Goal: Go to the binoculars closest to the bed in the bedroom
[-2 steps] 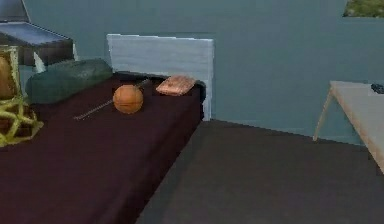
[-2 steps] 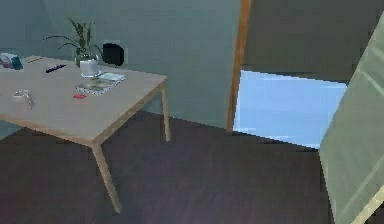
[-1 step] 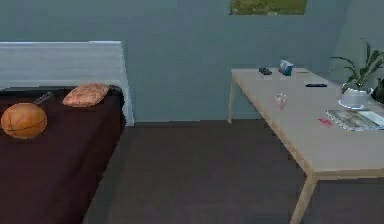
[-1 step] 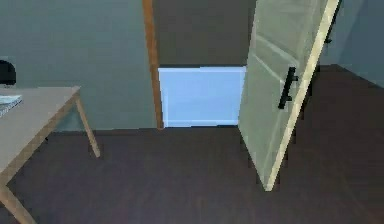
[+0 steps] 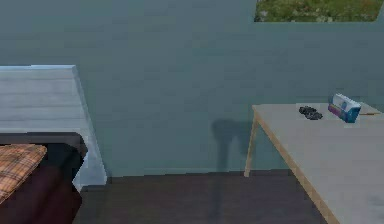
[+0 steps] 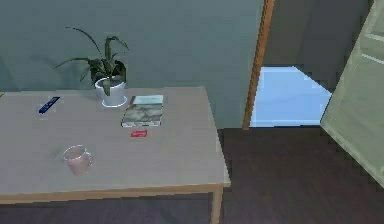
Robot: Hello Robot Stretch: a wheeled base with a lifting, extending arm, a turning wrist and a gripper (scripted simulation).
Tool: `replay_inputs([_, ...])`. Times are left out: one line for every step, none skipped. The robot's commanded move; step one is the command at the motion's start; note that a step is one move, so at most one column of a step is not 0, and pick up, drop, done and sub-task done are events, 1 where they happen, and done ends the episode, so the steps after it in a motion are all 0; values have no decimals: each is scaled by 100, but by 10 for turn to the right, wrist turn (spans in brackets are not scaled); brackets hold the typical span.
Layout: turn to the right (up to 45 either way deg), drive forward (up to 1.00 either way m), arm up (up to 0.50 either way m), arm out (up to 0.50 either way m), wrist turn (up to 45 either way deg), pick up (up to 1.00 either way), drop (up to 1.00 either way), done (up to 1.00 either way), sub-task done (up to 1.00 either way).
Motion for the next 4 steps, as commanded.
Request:
replay_inputs([60, 0, 0, 0, 0, 0, 0, 0, 0])
replay_inputs([0, 50, 0, 0, 0, 0, 0, 0, 0])
replay_inputs([360, 0, 0, 0, 0, 0, 0, 0, 0])
replay_inputs([0, 0, 0, 0, 0, 0, 0, 100, 0])
